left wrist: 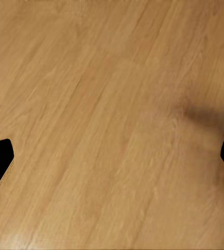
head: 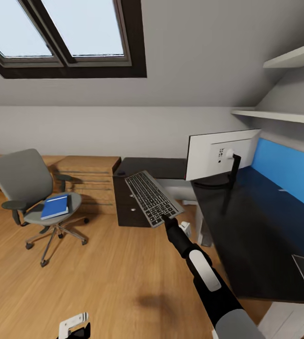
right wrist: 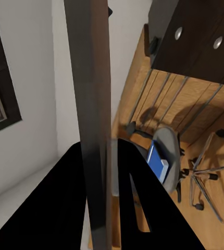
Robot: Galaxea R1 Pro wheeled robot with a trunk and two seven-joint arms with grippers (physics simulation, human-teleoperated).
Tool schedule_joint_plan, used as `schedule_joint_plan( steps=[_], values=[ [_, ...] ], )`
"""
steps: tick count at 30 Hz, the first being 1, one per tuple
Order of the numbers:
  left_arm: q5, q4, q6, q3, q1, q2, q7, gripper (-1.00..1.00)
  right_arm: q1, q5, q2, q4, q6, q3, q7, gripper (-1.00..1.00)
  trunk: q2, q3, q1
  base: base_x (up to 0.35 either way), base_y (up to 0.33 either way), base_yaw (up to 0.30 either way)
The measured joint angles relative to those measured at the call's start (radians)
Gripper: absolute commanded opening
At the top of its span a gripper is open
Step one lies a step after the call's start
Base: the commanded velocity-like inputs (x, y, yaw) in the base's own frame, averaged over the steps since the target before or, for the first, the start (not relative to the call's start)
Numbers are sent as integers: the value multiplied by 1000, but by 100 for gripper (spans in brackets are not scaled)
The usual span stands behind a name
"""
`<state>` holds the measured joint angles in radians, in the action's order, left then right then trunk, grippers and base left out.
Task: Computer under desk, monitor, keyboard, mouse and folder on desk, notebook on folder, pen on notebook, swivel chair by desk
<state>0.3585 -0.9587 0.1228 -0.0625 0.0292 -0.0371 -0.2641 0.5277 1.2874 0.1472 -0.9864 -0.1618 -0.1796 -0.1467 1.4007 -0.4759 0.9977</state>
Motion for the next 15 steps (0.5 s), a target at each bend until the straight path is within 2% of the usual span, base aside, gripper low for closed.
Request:
schedule_joint_plan(
  steps=[15],
  values=[
    [0, 0, 0, 0, 1, 0, 0, 100, 0, 3, 0, 0, 0, 1, 0, -100, -105, 47, -58, 330, 130, 0]
  ],
)
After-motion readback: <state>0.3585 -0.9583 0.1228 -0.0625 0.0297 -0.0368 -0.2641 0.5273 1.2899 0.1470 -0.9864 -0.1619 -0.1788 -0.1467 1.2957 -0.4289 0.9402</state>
